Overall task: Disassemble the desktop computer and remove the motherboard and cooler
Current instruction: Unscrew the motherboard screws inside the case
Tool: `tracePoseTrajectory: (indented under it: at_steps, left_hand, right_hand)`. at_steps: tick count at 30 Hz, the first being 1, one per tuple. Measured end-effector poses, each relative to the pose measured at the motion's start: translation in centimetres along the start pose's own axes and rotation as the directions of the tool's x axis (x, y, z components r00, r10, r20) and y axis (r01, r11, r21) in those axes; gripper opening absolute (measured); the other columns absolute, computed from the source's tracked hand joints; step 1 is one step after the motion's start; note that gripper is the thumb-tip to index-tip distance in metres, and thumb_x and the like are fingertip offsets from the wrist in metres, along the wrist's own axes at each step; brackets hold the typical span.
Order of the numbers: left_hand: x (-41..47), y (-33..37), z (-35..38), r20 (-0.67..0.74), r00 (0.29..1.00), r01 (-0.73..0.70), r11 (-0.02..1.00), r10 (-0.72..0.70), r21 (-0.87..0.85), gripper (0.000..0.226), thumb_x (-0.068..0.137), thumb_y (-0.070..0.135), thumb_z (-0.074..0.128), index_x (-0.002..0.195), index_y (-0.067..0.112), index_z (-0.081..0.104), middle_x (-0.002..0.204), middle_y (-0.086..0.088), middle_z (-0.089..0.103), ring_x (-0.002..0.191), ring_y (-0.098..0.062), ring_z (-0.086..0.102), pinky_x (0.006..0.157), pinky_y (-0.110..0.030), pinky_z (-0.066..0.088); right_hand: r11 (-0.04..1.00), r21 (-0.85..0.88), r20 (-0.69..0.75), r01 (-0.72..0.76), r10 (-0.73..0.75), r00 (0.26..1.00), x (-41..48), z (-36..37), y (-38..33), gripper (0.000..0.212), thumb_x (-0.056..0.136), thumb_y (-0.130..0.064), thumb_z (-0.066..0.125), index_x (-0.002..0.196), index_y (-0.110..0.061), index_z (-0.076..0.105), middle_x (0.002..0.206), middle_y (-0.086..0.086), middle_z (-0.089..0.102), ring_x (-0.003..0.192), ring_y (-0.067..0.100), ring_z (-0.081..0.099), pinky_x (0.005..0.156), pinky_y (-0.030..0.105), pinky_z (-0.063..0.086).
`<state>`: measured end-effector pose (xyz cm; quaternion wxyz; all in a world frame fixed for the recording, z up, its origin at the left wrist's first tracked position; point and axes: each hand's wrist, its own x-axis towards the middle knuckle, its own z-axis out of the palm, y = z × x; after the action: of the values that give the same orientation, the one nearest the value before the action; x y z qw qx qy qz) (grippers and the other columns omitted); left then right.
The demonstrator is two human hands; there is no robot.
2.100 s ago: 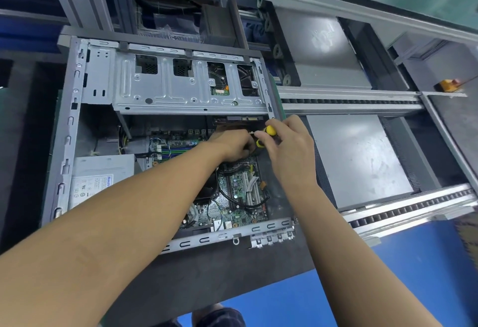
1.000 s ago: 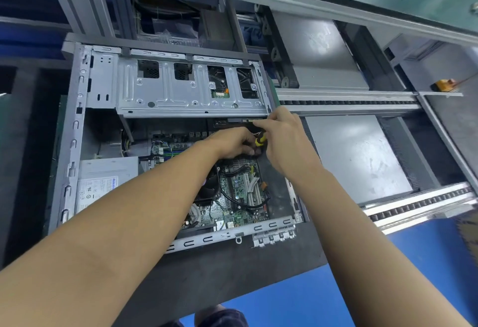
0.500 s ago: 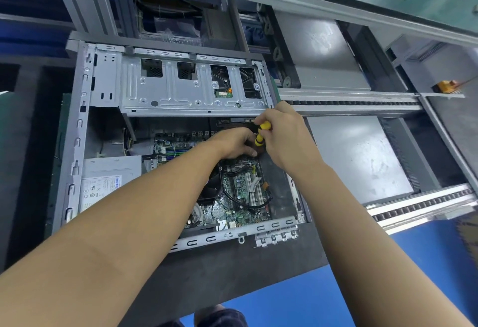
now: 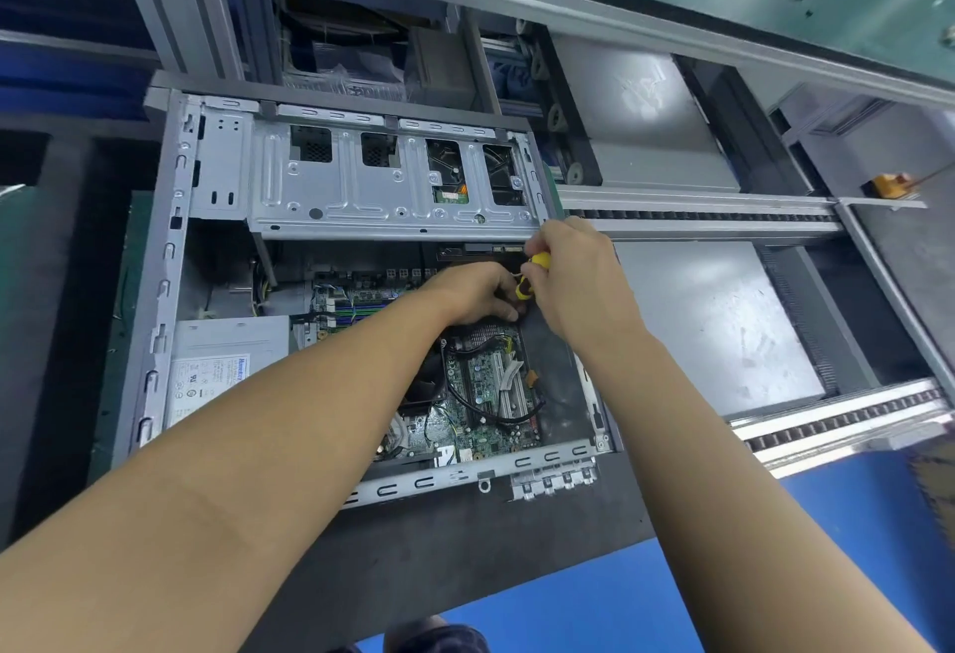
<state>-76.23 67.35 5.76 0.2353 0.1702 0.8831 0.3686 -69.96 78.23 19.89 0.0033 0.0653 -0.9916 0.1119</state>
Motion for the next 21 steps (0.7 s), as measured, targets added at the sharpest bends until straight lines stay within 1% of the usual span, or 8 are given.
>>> tracePoseTrajectory:
  at_steps: [4,7,11,13,15,17,19,21]
  left_hand:
    - [-0.23,-0.08,-0.17,0.008,1.0,-0.004,1.0,0.004,-0.006,0.027,0.084,0.039,0.075,0.068,0.053,0.059,0.073,0.032,0.053,0.068,0.012,0.044,0.057,-0.018,0.031]
    - [-0.07,-0.02,-0.04,-0.003,1.0,0.007,1.0,-0.007,-0.002,0.027,0.083,0.038,0.075,0.065,0.051,0.059,0.071,0.031,0.053,0.067,0.01,0.045,0.057,-0.019,0.03]
    - [0.28,-0.01,0.28,-0.008,1.0,0.007,1.0,-0.007,0.009,0.018,0.082,0.037,0.075,0.072,0.046,0.064,0.079,0.023,0.061,0.074,-0.001,0.053,0.061,-0.023,0.035]
    - [0.33,-0.13,0.36,-0.023,1.0,-0.007,1.0,0.007,0.005,0.028,0.081,0.035,0.077,0.063,0.049,0.061,0.073,0.027,0.057,0.07,0.004,0.05,0.058,-0.021,0.033]
    - [0.41,-0.2,0.43,-0.024,1.0,-0.015,1.0,0.015,0.007,0.032,0.08,0.035,0.079,0.058,0.045,0.058,0.069,0.028,0.054,0.066,0.008,0.046,0.055,-0.021,0.03]
    - [0.35,-0.13,0.38,-0.023,1.0,-0.006,1.0,0.006,0.013,0.028,0.079,0.037,0.079,0.061,0.042,0.058,0.069,0.027,0.055,0.066,0.008,0.046,0.055,-0.022,0.031]
    - [0.2,-0.11,0.3,-0.016,1.0,-0.002,1.0,0.002,0.016,0.018,0.079,0.04,0.079,0.072,0.037,0.062,0.072,0.025,0.056,0.067,0.006,0.048,0.056,-0.023,0.032]
    - [0.03,-0.15,0.22,-0.011,1.0,-0.027,0.999,0.028,0.029,0.012,0.081,0.04,0.077,0.087,0.035,0.068,0.08,0.021,0.059,0.074,-0.005,0.053,0.06,-0.024,0.035]
  right_hand:
    - [0.999,-0.008,0.091,0.052,-0.051,0.995,0.03,-0.46,0.2,0.02,0.089,0.003,0.059,0.102,-0.009,0.068,0.114,0.008,0.06,0.109,0.029,0.052,0.085,0.026,0.036]
    - [0.998,0.024,0.112,0.05,-0.052,0.992,-0.02,-0.62,0.38,0.02,0.089,0.002,0.059,0.102,-0.009,0.069,0.113,0.007,0.061,0.109,0.029,0.053,0.087,0.025,0.036]
    - [1.0,0.016,0.024,-0.009,0.008,1.0,-0.25,-0.24,0.41,0.019,0.09,-0.023,0.07,0.105,-0.012,0.069,0.109,0.008,0.059,0.104,0.026,0.053,0.079,0.027,0.036]
    - [0.998,0.0,-0.044,-0.058,0.058,0.997,-0.39,0.09,0.19,0.022,0.091,-0.028,0.07,0.105,-0.012,0.069,0.107,0.009,0.057,0.099,0.026,0.055,0.074,0.03,0.038]
    - [0.997,0.024,-0.078,-0.067,0.069,0.995,-0.45,0.31,-0.1,0.024,0.091,-0.021,0.07,0.11,-0.009,0.065,0.107,0.01,0.058,0.1,0.028,0.055,0.076,0.034,0.041]
    - [0.998,0.043,-0.067,-0.039,0.041,0.997,-0.36,0.29,-0.28,0.02,0.089,-0.011,0.07,0.107,-0.008,0.063,0.109,0.01,0.06,0.103,0.029,0.054,0.079,0.032,0.039]
    - [1.0,0.021,-0.015,0.007,-0.006,1.0,-0.22,0.12,-0.24,0.015,0.088,-0.003,0.066,0.103,-0.008,0.065,0.109,0.009,0.061,0.106,0.029,0.052,0.077,0.024,0.032]
    - [0.999,-0.01,0.038,0.034,-0.034,0.999,-0.19,-0.11,-0.1,0.018,0.088,0.004,0.062,0.101,-0.008,0.067,0.108,0.007,0.061,0.106,0.028,0.05,0.072,0.019,0.026]
